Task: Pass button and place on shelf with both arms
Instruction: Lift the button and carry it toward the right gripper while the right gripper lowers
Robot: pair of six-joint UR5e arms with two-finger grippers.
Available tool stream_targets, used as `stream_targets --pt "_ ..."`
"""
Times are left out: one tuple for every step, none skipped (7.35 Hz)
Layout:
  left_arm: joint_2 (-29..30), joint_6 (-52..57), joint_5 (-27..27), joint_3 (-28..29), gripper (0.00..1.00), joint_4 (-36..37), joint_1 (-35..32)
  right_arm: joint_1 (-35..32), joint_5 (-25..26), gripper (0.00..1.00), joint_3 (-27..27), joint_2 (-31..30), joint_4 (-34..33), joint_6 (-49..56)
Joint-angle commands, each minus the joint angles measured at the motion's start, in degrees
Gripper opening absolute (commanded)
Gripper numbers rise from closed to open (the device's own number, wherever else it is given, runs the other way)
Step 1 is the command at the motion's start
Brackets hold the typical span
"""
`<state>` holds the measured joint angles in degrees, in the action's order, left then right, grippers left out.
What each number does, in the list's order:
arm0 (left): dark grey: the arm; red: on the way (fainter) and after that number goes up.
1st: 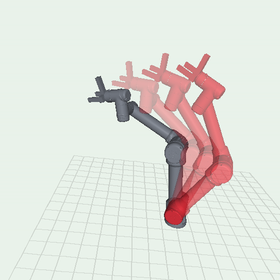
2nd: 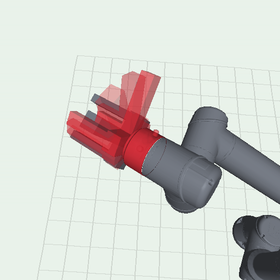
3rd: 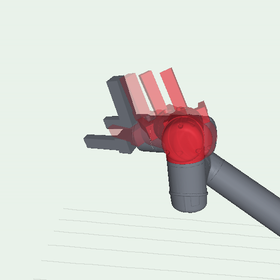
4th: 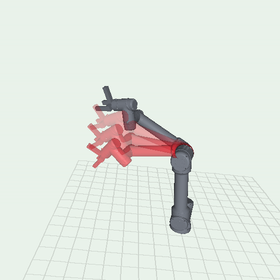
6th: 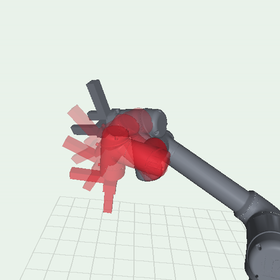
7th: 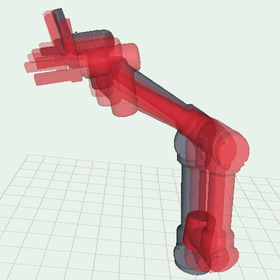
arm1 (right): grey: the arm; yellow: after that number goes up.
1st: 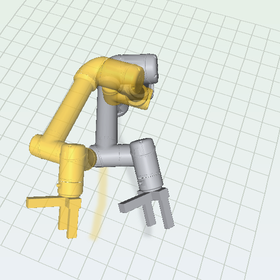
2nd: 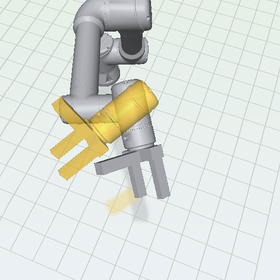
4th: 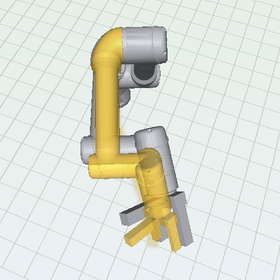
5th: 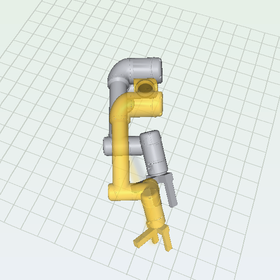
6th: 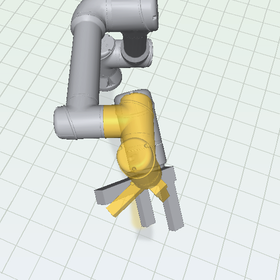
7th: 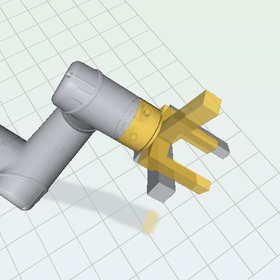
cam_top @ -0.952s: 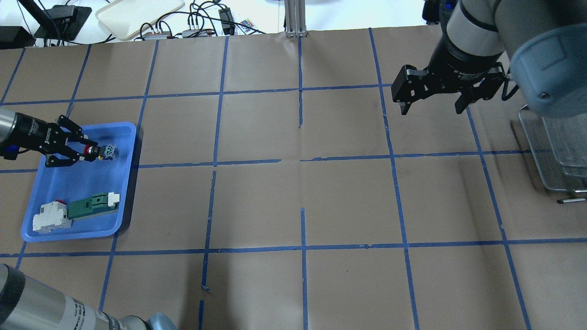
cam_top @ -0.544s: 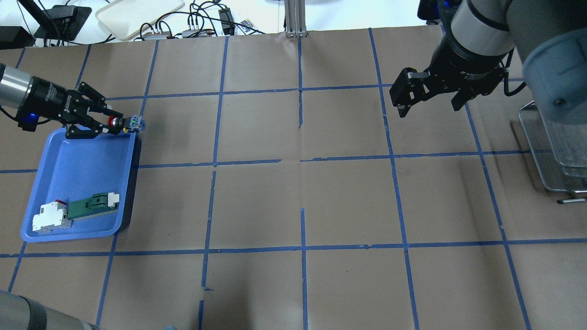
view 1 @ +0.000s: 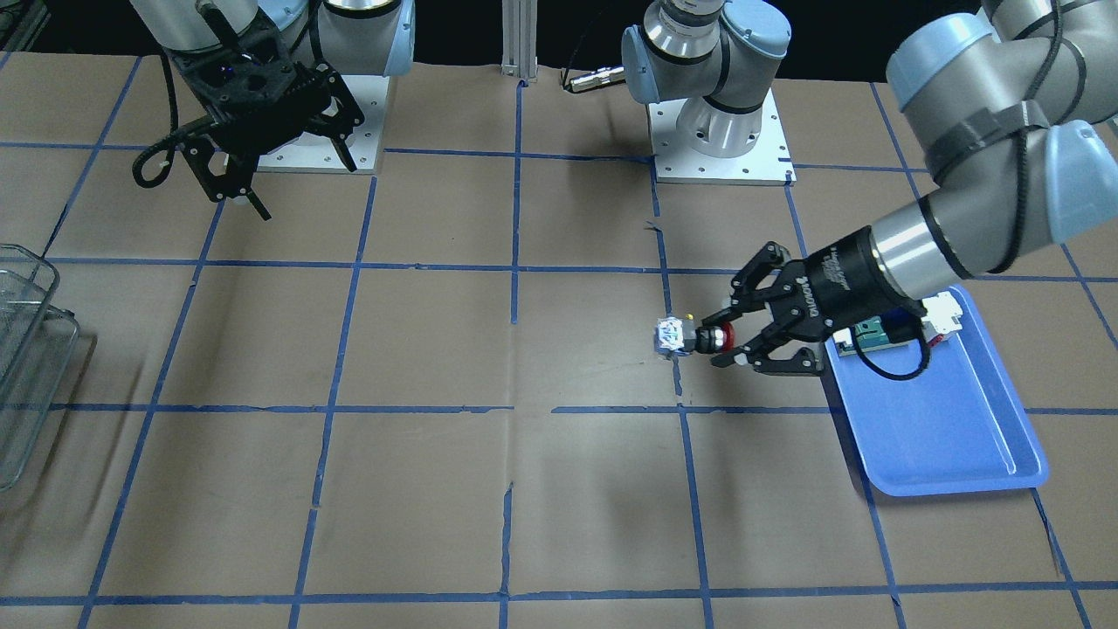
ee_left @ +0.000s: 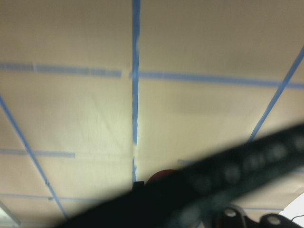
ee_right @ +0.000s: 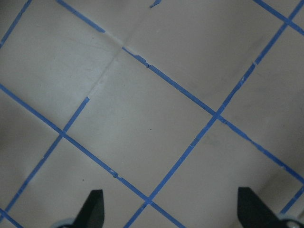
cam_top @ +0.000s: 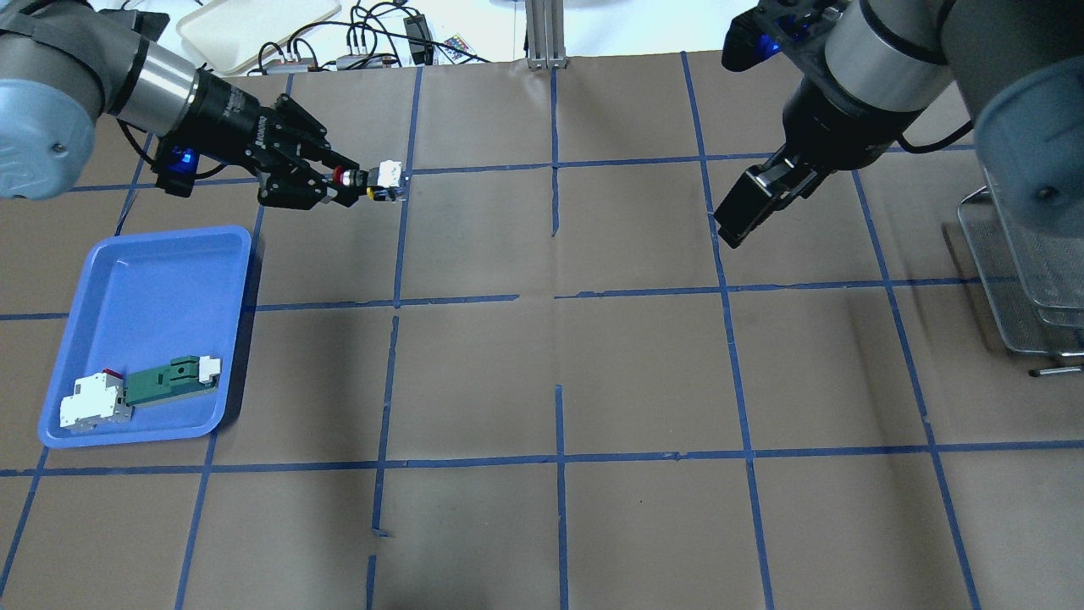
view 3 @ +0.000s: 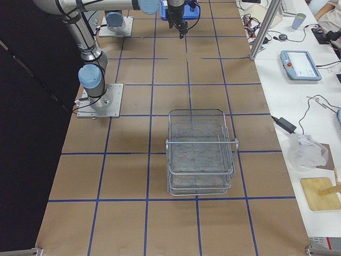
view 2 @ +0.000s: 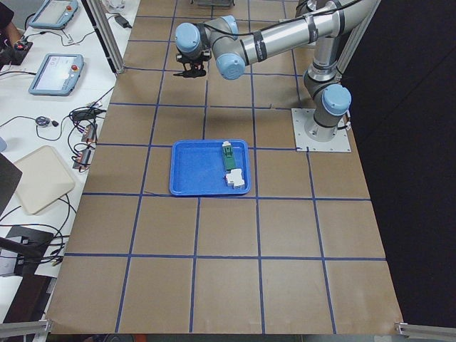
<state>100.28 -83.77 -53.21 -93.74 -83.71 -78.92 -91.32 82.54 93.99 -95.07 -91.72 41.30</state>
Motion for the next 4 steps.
stream_targets --pt "-2.0 -11.8 3.4 -0.2 0.0 3.4 -8.7 0.0 0.0 1.0 0.2 0.2 -0.8 17.0" --pt "-2.2 -17.5 3.9 -0.9 0.0 8.7 -11.8 0.0 -0.6 1.0 0.8 0.2 -2.0 18.7" --pt "-1.7 -21.9 4.0 -1.7 0.0 13.1 -14.5 -0.1 -0.8 1.0 2.3 0.2 -2.2 23.4" --pt "-1.5 -24.7 4.1 -2.1 0.0 16.1 -16.6 -0.1 -2.4 1.0 3.4 0.2 -2.1 29.9"
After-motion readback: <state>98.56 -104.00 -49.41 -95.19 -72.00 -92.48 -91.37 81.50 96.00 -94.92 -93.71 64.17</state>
